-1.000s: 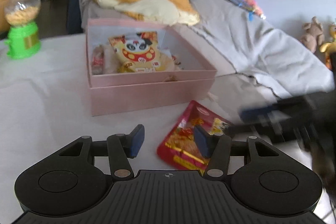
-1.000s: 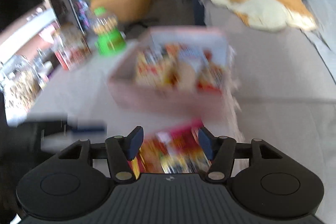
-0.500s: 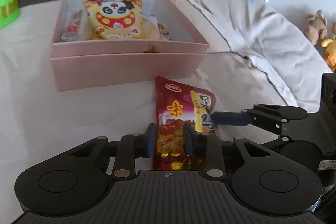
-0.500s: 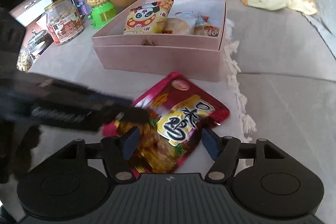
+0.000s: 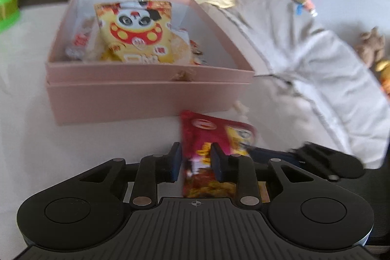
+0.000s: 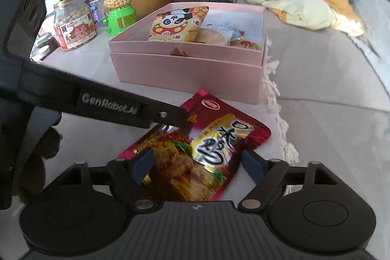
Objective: Organize snacks
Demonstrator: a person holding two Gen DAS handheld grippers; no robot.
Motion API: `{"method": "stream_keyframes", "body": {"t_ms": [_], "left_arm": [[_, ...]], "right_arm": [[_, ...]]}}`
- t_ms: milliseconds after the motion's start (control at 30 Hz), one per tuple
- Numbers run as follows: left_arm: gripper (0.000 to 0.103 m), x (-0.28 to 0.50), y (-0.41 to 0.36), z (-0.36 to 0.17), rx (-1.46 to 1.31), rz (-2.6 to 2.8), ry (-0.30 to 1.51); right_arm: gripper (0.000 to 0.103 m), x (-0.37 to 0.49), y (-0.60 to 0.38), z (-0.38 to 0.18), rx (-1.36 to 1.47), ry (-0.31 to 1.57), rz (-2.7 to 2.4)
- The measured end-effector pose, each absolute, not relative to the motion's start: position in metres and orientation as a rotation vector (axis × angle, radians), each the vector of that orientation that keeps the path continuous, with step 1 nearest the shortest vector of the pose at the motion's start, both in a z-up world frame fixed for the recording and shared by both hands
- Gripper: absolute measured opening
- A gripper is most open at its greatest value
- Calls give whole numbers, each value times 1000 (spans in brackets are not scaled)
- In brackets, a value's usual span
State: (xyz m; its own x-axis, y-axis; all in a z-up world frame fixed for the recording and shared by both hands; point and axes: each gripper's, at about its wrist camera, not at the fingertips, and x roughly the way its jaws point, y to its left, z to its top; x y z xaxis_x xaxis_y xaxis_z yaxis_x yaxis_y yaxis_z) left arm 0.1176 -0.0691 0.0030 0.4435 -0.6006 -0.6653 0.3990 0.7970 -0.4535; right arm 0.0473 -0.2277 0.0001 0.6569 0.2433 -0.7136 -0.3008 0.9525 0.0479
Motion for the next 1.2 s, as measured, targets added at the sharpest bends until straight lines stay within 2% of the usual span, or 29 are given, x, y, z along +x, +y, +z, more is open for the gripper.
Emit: {"method": "stream_keyframes", "body": {"t_ms": [100,167,367,600,667,767,933,1100,1200], "left_arm": [[31,113,-62,2,-268,-653,928],[34,105,-55,3,-276,-644,919],[26,100,-31,-3,-368,-599,940],[26,101,-50,2,-271,-603,908],[26,100,-54,2,-251,-610,897],[26,97,-57,3,-212,-616,879],[30,90,-64,5,-134,-640,860],[29,72,-79,10,49,-625,826],[31,74,-82,8,21,-638,818]], "right_arm": [[77,51,-218,0,-110,775,269],[63,49,-214,3,-114,754,243],[61,39,-226,10,-3,789,349],[62,35,-265,8,115,802,285],[46,36,-276,7,164,801,271],[39,39,-279,7,193,806,292],[38,45,-275,8,167,801,328],[38,51,-289,7,204,818,336],[37,53,-292,7,213,829,325]]}}
